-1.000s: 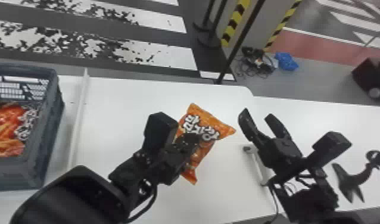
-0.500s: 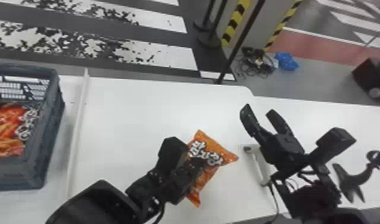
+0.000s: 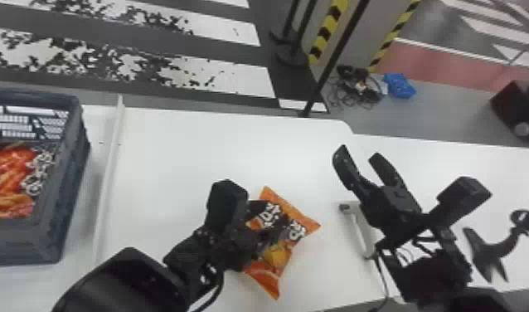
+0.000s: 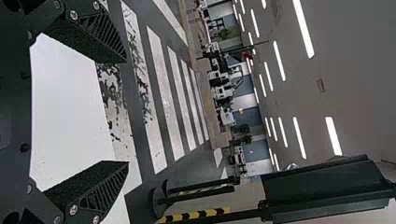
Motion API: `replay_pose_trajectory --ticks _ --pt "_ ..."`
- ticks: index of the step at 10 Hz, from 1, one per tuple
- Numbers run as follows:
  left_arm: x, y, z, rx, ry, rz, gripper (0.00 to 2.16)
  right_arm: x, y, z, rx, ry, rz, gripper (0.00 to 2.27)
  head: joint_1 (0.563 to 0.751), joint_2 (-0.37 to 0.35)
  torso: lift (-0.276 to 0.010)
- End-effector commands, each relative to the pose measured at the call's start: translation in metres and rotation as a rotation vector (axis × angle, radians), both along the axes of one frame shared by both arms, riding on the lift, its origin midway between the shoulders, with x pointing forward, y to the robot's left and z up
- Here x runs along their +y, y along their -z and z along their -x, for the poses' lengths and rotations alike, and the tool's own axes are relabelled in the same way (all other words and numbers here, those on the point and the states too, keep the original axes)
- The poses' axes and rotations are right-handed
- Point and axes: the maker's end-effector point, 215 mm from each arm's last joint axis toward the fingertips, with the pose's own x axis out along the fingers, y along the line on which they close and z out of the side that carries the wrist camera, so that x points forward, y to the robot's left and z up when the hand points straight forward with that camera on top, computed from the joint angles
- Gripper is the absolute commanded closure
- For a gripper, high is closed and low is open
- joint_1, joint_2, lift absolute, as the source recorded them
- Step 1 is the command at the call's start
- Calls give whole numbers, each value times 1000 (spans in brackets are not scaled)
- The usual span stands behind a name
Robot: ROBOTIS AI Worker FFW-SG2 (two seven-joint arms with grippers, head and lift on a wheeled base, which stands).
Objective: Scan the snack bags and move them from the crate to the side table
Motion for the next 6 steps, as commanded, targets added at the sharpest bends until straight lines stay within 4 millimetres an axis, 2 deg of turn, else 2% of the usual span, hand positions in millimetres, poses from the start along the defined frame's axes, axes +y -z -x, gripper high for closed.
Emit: replay_pose_trajectory --ticks 1,2,3,4,6 --pt "2 -31 -5 -14 -34 64 66 -1 -1 -1 -1 -4 3 161 695 -350 -87" --pt "13 -52 -13 -62 -82 54 66 -2 -3 -2 -3 -4 7 161 695 -350 -87" --pt "45 -52 -31 -82 -157 -28 66 -6 2 -4 10 0 7 161 695 -350 -87" --pt "86 -60 -50 -95 -223 -42 66 -10 5 -5 13 6 9 161 695 -350 -87" --pt "176 -91 -78 -172 -359 -57 66 -10 16 -6 43 3 26 164 695 -350 -87"
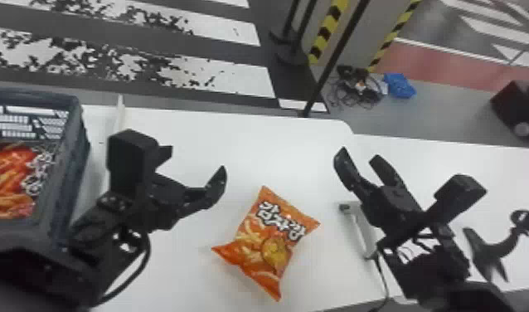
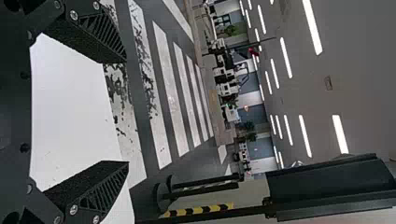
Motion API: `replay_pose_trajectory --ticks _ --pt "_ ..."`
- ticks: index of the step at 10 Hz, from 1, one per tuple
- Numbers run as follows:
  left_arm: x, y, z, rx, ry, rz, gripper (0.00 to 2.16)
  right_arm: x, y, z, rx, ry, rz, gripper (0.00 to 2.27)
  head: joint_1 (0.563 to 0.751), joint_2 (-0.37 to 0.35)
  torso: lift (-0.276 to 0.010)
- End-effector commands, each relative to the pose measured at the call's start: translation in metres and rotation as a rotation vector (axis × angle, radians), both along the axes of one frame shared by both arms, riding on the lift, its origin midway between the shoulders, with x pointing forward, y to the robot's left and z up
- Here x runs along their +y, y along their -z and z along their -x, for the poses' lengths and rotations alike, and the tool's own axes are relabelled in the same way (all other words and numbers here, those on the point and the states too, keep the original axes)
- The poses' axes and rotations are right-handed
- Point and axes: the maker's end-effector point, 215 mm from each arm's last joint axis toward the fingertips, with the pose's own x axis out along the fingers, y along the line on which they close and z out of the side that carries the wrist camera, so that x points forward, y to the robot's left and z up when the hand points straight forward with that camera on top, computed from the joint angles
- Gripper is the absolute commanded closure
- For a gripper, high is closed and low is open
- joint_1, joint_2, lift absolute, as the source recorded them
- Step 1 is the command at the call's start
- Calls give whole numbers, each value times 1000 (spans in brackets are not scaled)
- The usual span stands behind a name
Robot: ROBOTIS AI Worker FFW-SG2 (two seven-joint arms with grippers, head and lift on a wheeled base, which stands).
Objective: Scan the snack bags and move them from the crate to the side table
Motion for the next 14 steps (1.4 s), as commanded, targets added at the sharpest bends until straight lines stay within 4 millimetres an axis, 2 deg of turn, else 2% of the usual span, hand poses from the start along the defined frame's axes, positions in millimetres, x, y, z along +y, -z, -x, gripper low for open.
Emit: replay_pose_trajectory --ticks 1,2,4,5,6,8,9,10,11,12,13,14 --pt "67 -19 -13 -44 -99 -21 66 7 16 -1 53 -16 40 164 695 -350 -87" --pt "99 -23 -15 -48 -130 -24 66 12 23 1 83 -35 56 164 695 -350 -87" --pt "174 -47 -11 -99 -207 -78 66 41 38 12 168 -138 58 164 695 -327 -87" --pt "212 -59 -11 -113 -255 -85 66 62 46 23 225 -197 72 164 695 -292 -87" --pt "237 -61 -11 -111 -293 -87 66 84 47 28 230 -256 94 164 695 -225 -87" --pt "268 -55 -10 -110 -351 -80 66 133 66 41 273 -333 206 164 695 -90 -87" --pt "278 -64 -13 -172 -382 -62 66 157 79 55 302 -373 236 164 695 -32 -87" --pt "291 -55 -15 -166 -413 -54 66 184 91 74 333 -431 240 167 695 -7 -87" --pt "316 -42 -11 -135 -456 -38 70 230 111 104 393 -534 291 167 695 48 -87" --pt "325 -41 -11 -137 -466 -19 70 255 126 131 427 -572 427 167 695 132 -87" --pt "331 -45 -12 -151 -462 1 70 269 135 144 421 -559 579 164 695 202 -87" --pt "334 -48 -11 -149 -456 25 70 281 138 150 405 -556 631 164 695 254 -87"
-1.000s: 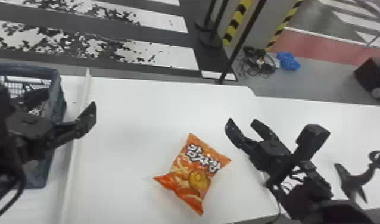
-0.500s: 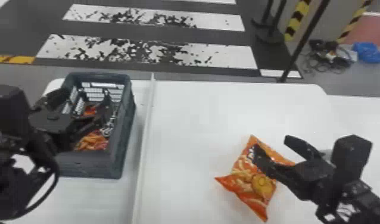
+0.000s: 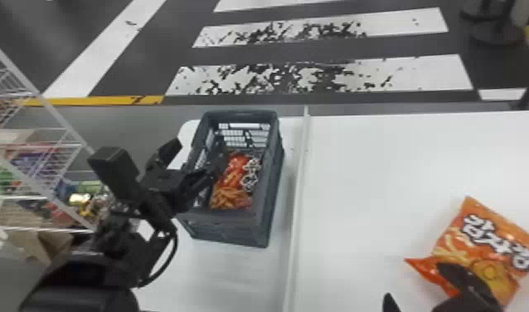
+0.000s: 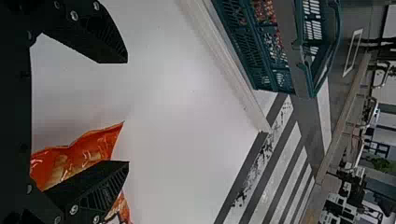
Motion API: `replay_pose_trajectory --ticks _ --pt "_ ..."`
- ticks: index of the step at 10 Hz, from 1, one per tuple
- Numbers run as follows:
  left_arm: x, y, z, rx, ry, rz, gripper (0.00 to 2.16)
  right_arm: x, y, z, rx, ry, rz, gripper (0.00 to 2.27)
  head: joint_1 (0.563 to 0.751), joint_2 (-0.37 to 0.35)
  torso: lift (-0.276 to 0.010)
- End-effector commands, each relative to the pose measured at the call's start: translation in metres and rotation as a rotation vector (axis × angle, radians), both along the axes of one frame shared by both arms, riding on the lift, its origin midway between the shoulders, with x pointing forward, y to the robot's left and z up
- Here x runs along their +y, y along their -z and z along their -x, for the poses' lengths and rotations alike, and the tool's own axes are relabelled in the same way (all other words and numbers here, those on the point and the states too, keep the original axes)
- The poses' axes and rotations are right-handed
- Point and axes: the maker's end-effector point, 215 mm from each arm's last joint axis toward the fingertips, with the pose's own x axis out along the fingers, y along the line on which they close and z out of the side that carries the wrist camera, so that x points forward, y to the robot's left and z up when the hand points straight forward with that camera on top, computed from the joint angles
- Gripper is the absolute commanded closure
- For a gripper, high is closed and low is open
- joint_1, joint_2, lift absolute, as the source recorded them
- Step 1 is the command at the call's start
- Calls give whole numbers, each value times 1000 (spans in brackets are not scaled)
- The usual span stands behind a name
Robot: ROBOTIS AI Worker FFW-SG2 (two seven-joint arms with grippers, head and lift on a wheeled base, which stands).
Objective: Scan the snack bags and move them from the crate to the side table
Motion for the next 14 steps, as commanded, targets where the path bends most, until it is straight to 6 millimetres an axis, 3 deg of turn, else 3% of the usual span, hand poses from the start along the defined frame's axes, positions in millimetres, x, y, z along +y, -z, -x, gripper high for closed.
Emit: replay_pose_trajectory --ticks 1,3,7,9,14 --pt "6 -1 1 -1 1 18 70 16 7 6 -45 -28 82 164 695 277 -87" --pt "2 1 6 3 28 29 70 14 17 -11 -149 -23 229 161 695 308 -87" --pt "-13 -8 10 -10 79 90 70 -8 83 -39 -120 -49 423 161 695 273 -87" --pt "-21 -19 12 -28 95 88 70 -27 87 -46 -136 -42 475 161 695 241 -87" --pt "-45 -12 14 -16 137 82 70 -50 79 -75 -182 2 536 167 695 156 -87"
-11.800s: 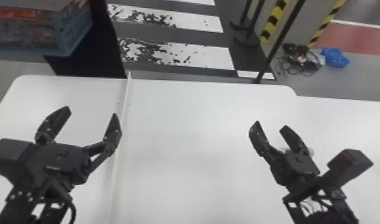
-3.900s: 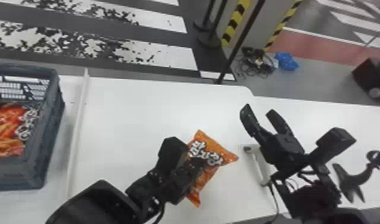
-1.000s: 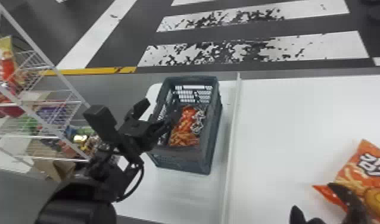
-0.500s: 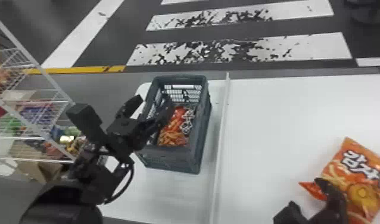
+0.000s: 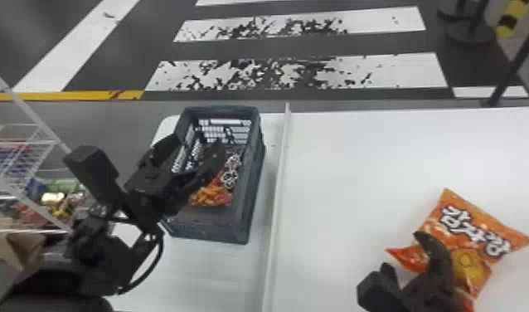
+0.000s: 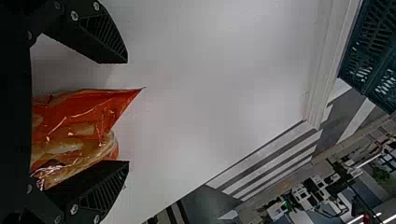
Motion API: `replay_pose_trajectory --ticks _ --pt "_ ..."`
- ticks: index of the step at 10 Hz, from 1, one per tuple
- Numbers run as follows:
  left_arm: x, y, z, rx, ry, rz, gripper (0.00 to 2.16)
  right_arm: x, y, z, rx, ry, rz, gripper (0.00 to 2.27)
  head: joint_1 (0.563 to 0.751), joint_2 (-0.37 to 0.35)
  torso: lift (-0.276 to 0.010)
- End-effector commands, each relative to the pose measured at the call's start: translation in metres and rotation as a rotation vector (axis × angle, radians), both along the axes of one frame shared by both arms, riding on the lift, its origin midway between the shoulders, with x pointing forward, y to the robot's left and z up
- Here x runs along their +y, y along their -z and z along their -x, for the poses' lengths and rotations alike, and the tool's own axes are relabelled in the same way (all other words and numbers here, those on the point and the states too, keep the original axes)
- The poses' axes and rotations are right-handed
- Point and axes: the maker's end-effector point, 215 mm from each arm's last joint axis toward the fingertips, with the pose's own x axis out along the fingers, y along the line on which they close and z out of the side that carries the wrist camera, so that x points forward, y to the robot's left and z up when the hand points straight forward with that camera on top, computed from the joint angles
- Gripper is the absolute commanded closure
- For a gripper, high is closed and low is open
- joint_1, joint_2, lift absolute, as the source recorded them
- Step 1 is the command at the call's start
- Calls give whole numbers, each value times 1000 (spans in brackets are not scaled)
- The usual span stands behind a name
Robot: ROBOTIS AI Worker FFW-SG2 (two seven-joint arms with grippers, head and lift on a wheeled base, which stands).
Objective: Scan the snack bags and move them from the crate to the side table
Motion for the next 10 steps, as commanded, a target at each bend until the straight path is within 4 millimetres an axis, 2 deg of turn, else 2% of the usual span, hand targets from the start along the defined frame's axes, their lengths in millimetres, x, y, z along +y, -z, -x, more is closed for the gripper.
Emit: replay_pose_trajectory --ticks 1,2,3,5,6,8,10 --pt "-4 0 1 0 14 0 70 -11 4 -5 11 20 39 235 695 149 -87" --pt "-7 0 1 -1 24 2 70 -21 8 -6 35 35 64 1153 695 136 -87" --pt "-8 0 1 -2 29 5 70 -21 4 -10 -10 39 84 2240 695 118 -87" --pt "-13 5 0 7 36 9 70 -16 -18 -18 -94 15 74 2240 695 100 -87" --pt "-17 9 -1 14 42 12 70 -16 -44 -21 -141 10 46 2240 695 101 -87" --pt "-35 12 -6 13 62 7 70 -35 -113 -43 -248 74 -31 2243 695 86 -87" --pt "-51 12 -8 12 86 2 70 -35 -167 -62 -322 154 -269 2240 695 47 -87"
